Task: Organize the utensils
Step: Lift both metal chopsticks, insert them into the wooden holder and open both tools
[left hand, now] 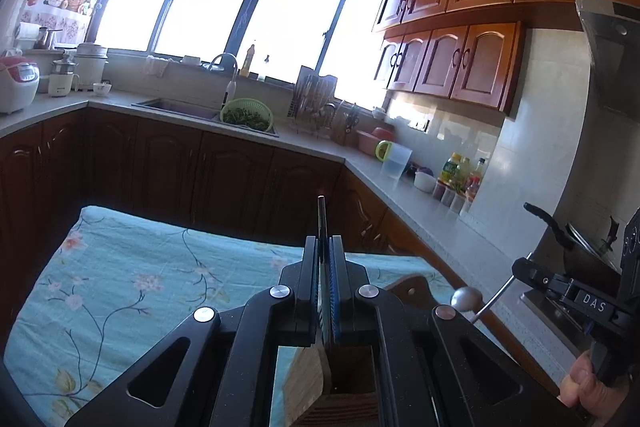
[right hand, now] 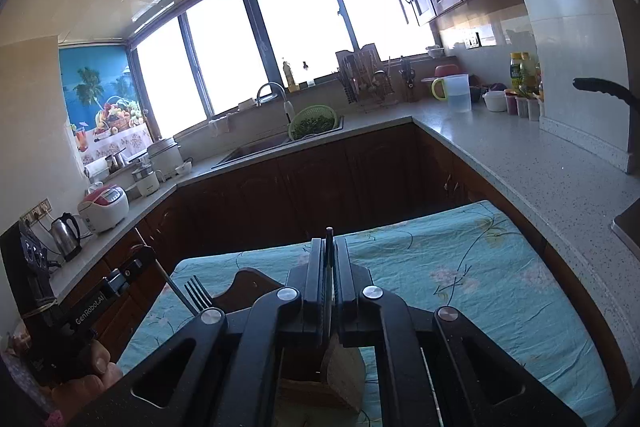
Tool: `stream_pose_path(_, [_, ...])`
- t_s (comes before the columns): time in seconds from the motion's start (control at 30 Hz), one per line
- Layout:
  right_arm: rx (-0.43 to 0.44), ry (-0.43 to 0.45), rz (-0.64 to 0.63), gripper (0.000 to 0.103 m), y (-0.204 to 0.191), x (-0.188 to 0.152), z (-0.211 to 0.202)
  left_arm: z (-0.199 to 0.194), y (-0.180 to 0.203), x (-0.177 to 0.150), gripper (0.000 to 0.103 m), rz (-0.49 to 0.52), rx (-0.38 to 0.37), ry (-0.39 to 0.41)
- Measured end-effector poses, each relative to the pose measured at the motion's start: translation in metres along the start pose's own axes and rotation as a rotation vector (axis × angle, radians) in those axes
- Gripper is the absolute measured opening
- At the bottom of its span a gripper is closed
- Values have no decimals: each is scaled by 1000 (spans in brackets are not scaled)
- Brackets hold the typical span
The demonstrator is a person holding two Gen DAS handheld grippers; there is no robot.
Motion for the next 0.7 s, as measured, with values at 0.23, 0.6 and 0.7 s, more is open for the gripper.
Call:
stream_pose_path(0.23, [-9,-11,12,5,6,1,2,17,14,-7,4,14,7,-32])
stream_pose_path(0.6, [2,-14,42,30,10,1,-1,-10,-24,20,27,3,1,-69])
stream_pose_path(0.7, [23,29,33,74,4,1,-17,-30,-39,22,46,-21,7,-52])
Point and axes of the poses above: each gripper's, at about its wrist camera, not at the fingertips, and z roughly the way its jaws point, y to its right, x to its top, the point moved 1 cm from there along z, roughly the way its jaws point, and after that the axes turned 14 degrees about x, right-handed, at the moved point
